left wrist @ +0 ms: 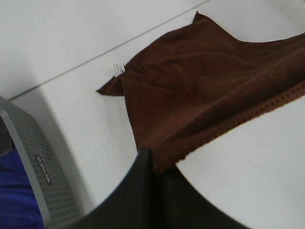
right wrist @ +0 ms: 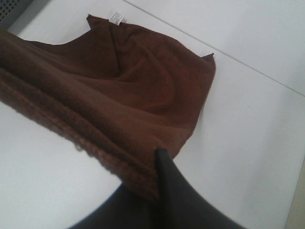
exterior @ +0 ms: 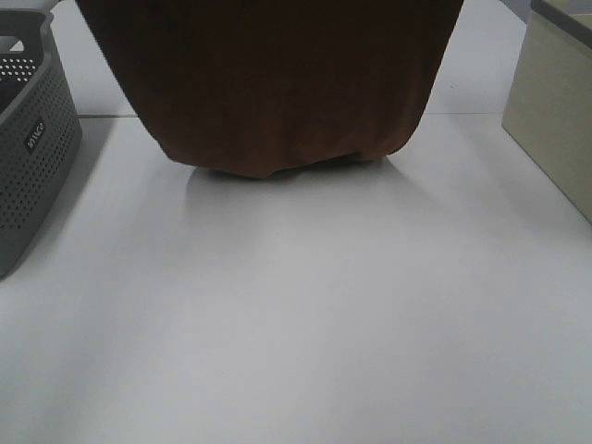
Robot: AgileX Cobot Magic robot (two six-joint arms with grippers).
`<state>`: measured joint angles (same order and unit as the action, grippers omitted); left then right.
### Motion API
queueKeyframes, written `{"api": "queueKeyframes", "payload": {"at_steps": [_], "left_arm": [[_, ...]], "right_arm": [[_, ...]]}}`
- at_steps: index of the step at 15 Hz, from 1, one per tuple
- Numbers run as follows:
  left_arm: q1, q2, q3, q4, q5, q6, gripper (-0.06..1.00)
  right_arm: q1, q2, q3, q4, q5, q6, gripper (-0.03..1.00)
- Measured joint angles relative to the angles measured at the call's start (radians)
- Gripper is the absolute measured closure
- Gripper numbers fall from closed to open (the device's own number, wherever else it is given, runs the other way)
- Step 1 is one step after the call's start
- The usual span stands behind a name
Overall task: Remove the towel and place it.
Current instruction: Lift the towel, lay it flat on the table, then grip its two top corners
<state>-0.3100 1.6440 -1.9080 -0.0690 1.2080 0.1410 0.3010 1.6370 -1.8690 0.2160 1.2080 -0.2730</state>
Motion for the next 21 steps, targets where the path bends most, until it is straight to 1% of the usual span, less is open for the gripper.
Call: {"api": "queueKeyframes", "payload": {"at_steps": [2, 3, 4, 8, 12, 15, 16, 17, 19, 20, 21], "left_arm": [[-0.004, -0.151, 0.160, -0.034, -0.001, -0.011, 0.94], [-0.005, -0.184, 0.201, -0.044, -0.002, -0.012, 0.94], [-0.005, -0.237, 0.271, -0.064, -0.008, -0.013, 0.94], [-0.005, -0.404, 0.530, -0.154, -0.025, -0.014, 0.94], [-0.005, -0.508, 0.763, -0.253, -0.030, 0.002, 0.94], [-0.005, -0.534, 0.894, -0.291, -0.031, 0.006, 0.94], [-0.005, -0.534, 0.977, -0.323, -0.032, 0.027, 0.94], [-0.005, -0.534, 0.977, -0.323, -0.032, 0.027, 0.94], [-0.005, -0.534, 1.036, -0.339, -0.033, 0.033, 0.94], [-0.005, -0.518, 1.087, -0.364, -0.029, 0.059, 0.94], [-0.005, -0.518, 1.087, -0.364, -0.029, 0.059, 0.94]], "right_arm": [[0.001, -0.111, 0.113, 0.012, -0.001, 0.001, 0.96], [0.001, -0.163, 0.168, 0.021, -0.001, 0.016, 0.96], [0.001, -0.183, 0.190, 0.027, -0.001, 0.020, 0.96], [0.005, -0.348, 0.415, 0.050, -0.002, 0.049, 0.96], [0.009, -0.494, 0.682, 0.072, -0.004, 0.070, 0.96], [0.009, -0.584, 0.829, 0.121, -0.007, 0.076, 0.96], [0.009, -0.630, 0.923, 0.141, -0.007, 0.077, 0.96], [0.009, -0.630, 0.923, 0.141, -0.007, 0.077, 0.96], [0.009, -0.635, 1.021, 0.157, -0.012, 0.077, 0.96], [0.008, -0.616, 1.117, 0.177, -0.015, 0.076, 0.96], [0.008, -0.616, 1.117, 0.177, -0.015, 0.076, 0.96]]}}
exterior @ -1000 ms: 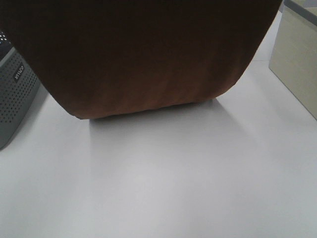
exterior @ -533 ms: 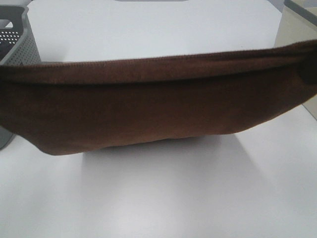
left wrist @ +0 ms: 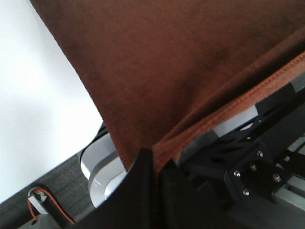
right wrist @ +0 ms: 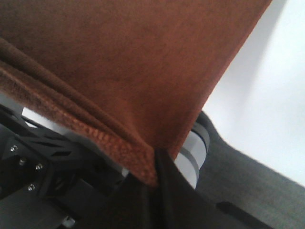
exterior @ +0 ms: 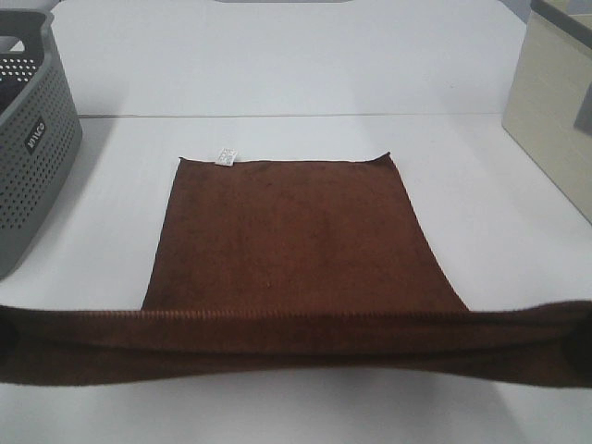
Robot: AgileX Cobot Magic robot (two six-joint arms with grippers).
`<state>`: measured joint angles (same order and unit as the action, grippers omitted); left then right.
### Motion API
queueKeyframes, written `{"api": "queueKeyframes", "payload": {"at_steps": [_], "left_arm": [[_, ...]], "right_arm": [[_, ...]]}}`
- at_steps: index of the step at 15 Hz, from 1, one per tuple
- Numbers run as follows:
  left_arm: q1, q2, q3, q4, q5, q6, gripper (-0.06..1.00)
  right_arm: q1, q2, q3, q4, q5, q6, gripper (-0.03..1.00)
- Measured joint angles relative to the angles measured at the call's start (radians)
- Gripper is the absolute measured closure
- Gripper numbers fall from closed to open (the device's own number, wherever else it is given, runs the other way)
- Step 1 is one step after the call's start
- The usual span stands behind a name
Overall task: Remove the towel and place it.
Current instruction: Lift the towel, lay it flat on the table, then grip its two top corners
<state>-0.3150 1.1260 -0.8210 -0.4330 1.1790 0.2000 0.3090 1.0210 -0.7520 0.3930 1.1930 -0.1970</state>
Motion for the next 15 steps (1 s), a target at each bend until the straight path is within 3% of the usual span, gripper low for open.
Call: {"api": "queueKeyframes", "payload": {"at_steps": [1, 7, 15], "left_arm": [[-0.028, 0.059, 0.039, -0.022, 0.004, 0.037, 0.94], [-0.271, 0.309, 0.052, 0.036, -0.005, 0.036, 0.94], [-0.390, 0.521, -0.018, 0.036, -0.009, 0.029, 0.94]], "right_arm": [[-0.005, 0.036, 0.066, 0.005, 0.000, 0.000, 0.96], [-0.010, 0.205, 0.126, -0.025, 0.010, -0.030, 0.96], [-0.010, 0.430, 0.181, 0.076, -0.048, -0.121, 0.95]]}}
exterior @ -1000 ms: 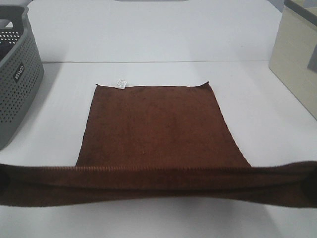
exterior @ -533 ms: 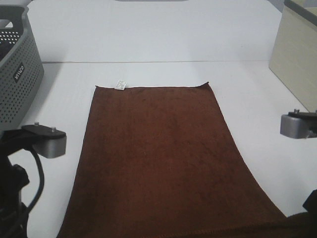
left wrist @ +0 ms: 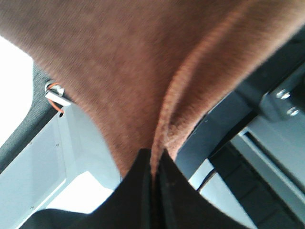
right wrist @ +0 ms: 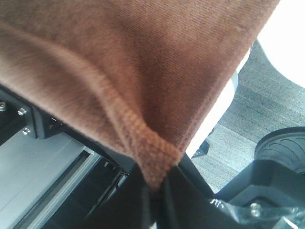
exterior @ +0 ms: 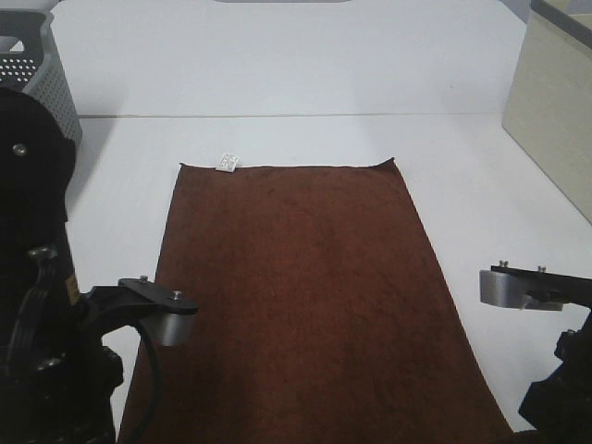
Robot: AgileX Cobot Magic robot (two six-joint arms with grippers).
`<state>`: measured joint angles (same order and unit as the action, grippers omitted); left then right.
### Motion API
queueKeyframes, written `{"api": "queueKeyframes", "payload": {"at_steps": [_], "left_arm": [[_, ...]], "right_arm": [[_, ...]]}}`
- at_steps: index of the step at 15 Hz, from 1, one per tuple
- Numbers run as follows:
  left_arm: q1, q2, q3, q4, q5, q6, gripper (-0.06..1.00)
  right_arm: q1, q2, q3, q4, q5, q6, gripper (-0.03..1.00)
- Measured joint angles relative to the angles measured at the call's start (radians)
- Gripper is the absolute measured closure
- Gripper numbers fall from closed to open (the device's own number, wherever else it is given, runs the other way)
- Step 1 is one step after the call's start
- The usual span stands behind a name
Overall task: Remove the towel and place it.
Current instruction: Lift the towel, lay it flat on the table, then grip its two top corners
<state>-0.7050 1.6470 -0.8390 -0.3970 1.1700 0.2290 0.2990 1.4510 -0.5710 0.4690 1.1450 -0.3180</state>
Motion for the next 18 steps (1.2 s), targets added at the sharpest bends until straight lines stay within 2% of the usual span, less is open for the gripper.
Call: {"api": "queueKeyframes", "payload": {"at_steps": [5, 7, 8, 10, 11, 12, 14, 15, 17, 18], "left_arm": [[-0.056, 0.072, -0.044, -0.030, -0.008, 0.000, 0.94], [-0.084, 0.072, -0.076, -0.054, -0.042, 0.000, 0.94], [-0.100, 0.072, -0.083, -0.064, -0.056, 0.000, 0.89], [-0.128, 0.072, -0.086, -0.079, -0.065, -0.033, 0.63], [-0.143, 0.072, -0.086, -0.078, -0.072, -0.070, 0.45], [-0.164, 0.072, -0.086, -0.080, -0.073, -0.104, 0.15], [-0.172, 0.072, -0.098, -0.082, -0.070, -0.109, 0.00], [-0.170, 0.072, -0.119, -0.080, -0.068, -0.110, -0.03], [-0.134, 0.072, -0.185, -0.074, -0.066, -0.095, -0.04], [-0.086, 0.072, -0.222, -0.067, -0.066, -0.088, -0.04]], "right_arm": [[-0.002, 0.035, 0.000, 0.009, -0.011, -0.027, 0.85], [-0.002, 0.035, 0.000, 0.019, -0.011, -0.027, 0.71], [-0.002, 0.035, 0.000, 0.027, -0.012, -0.027, 0.60], [-0.002, 0.035, 0.000, 0.044, -0.018, -0.027, 0.42], [-0.002, 0.035, 0.000, 0.050, -0.026, -0.024, 0.36], [-0.002, 0.035, 0.000, 0.052, -0.042, -0.023, 0.33], [-0.002, 0.035, 0.000, 0.052, -0.057, -0.023, 0.30], [-0.002, 0.035, -0.001, 0.045, -0.064, -0.023, 0.30], [-0.003, 0.036, -0.046, 0.006, -0.092, -0.019, 0.30], [-0.006, 0.036, -0.087, -0.013, -0.124, -0.019, 0.30]]}}
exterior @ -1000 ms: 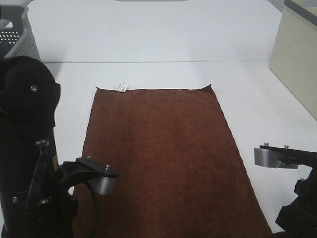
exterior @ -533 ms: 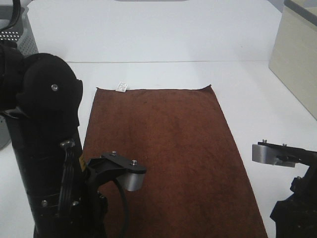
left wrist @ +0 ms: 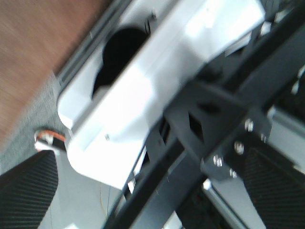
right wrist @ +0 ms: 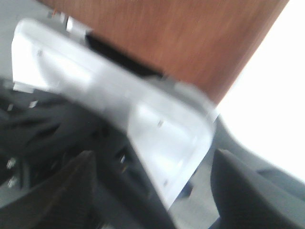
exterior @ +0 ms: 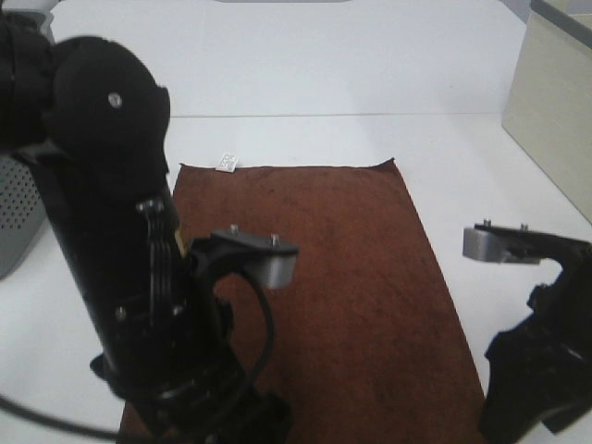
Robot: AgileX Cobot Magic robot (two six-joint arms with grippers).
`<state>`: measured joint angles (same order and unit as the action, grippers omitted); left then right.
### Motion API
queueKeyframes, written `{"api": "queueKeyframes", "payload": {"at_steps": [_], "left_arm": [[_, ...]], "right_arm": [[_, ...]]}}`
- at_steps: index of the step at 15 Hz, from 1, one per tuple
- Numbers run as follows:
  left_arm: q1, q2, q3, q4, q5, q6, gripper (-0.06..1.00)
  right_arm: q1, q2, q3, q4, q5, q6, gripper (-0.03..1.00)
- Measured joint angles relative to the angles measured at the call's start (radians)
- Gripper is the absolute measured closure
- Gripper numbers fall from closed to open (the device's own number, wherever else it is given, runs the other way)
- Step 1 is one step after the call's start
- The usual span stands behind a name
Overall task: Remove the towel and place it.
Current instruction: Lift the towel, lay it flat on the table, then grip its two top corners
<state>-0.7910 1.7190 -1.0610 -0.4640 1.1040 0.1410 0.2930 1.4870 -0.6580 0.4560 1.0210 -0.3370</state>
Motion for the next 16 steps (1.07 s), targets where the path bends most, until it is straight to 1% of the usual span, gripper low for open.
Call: {"api": "queueKeyframes", "payload": {"at_steps": [2, 3, 5, 6, 7, 8, 9, 10, 12, 14, 16], "left_arm": [[0.120, 0.001, -0.059, 0.010, -0.001, 0.047, -0.04], [0.196, 0.011, -0.095, 0.012, -0.004, 0.072, -0.04], [0.331, 0.053, -0.165, 0.031, -0.036, 0.088, -0.04], [0.386, 0.082, -0.202, 0.050, -0.064, 0.088, -0.04], [0.413, 0.094, -0.223, 0.058, -0.071, 0.088, -0.04], [0.472, 0.135, -0.288, 0.090, -0.097, 0.077, -0.04], [0.506, 0.167, -0.330, 0.111, -0.114, 0.060, -0.04], [0.535, 0.201, -0.376, 0.129, -0.124, 0.041, -0.04], [0.584, 0.273, -0.455, 0.138, -0.142, 0.027, -0.04], [0.616, 0.361, -0.526, 0.141, -0.144, 0.027, -0.04], [0.620, 0.459, -0.624, 0.143, -0.146, 0.027, -0.04]], "right_arm": [[-0.009, 0.011, -0.131, -0.016, -0.040, 0.000, 0.30], [-0.034, 0.034, -0.200, -0.002, -0.040, 0.000, 0.30], [-0.140, 0.104, -0.349, 0.016, -0.038, 0.000, 0.29], [-0.188, 0.153, -0.419, 0.016, -0.032, 0.000, 0.25], [-0.218, 0.202, -0.492, 0.001, -0.027, 0.000, 0.17], [-0.222, 0.243, -0.553, -0.016, -0.023, 0.000, 0.09], [-0.222, 0.286, -0.611, -0.025, -0.028, 0.001, 0.03], [-0.222, 0.338, -0.680, -0.025, -0.044, 0.004, 0.00], [-0.223, 0.454, -0.824, -0.034, -0.045, 0.012, -0.01], [-0.223, 0.572, -0.964, -0.054, -0.010, 0.022, -0.01], [-0.223, 0.700, -1.098, -0.055, 0.053, 0.022, -0.01]]}}
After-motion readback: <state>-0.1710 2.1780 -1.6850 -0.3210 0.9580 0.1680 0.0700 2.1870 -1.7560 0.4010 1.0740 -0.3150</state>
